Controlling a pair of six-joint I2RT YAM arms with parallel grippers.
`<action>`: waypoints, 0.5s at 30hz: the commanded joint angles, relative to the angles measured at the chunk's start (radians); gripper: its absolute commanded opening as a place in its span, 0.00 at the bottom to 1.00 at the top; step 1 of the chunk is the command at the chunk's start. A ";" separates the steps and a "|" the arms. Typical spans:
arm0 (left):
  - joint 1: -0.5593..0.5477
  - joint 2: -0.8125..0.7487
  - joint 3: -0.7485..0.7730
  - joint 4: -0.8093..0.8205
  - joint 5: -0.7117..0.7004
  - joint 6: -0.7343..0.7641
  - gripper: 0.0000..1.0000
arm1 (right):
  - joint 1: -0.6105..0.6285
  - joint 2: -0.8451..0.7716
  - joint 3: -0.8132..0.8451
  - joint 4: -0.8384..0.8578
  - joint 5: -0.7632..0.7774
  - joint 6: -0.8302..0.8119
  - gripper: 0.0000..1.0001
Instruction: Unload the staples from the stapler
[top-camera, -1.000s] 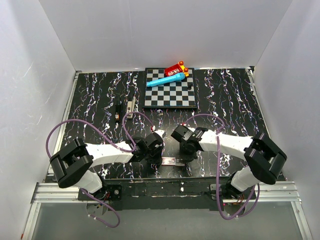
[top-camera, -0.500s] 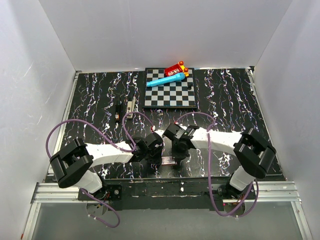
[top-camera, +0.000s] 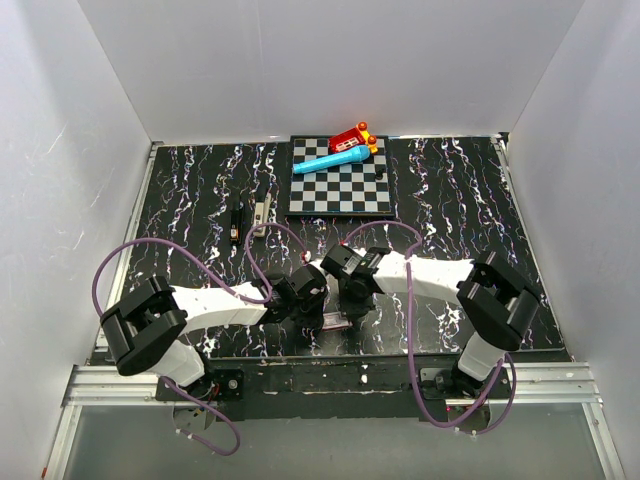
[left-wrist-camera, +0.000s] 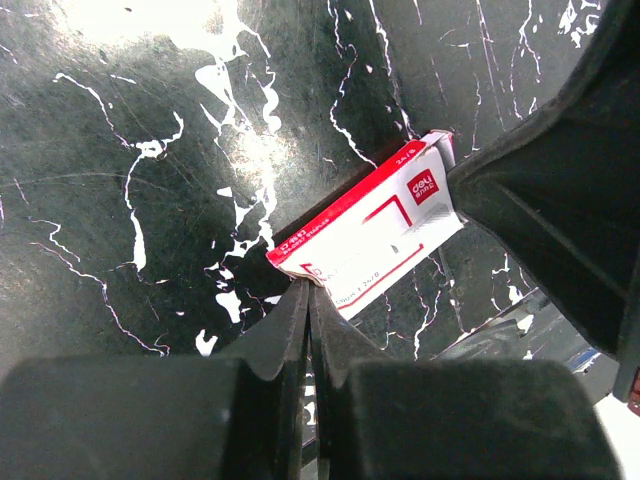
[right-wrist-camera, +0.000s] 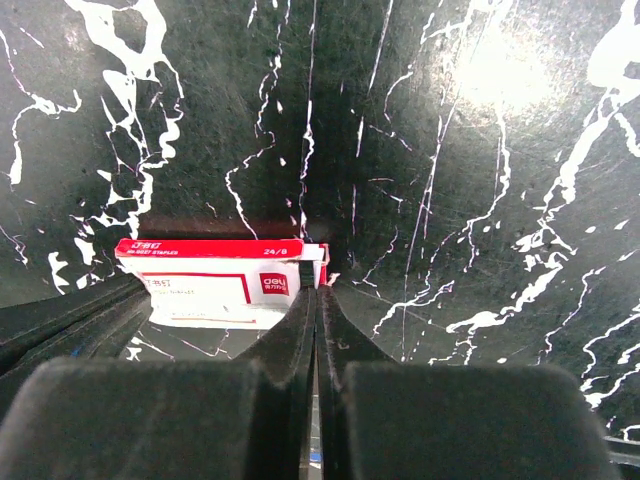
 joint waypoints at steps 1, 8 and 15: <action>-0.001 0.054 -0.028 -0.112 -0.028 0.023 0.00 | 0.021 -0.045 0.025 0.055 0.025 -0.005 0.07; -0.001 0.051 -0.034 -0.112 -0.030 0.021 0.00 | 0.021 -0.094 0.030 -0.011 0.088 -0.010 0.14; -0.002 0.046 -0.034 -0.117 -0.030 0.018 0.00 | 0.021 -0.101 0.037 -0.038 0.099 -0.020 0.26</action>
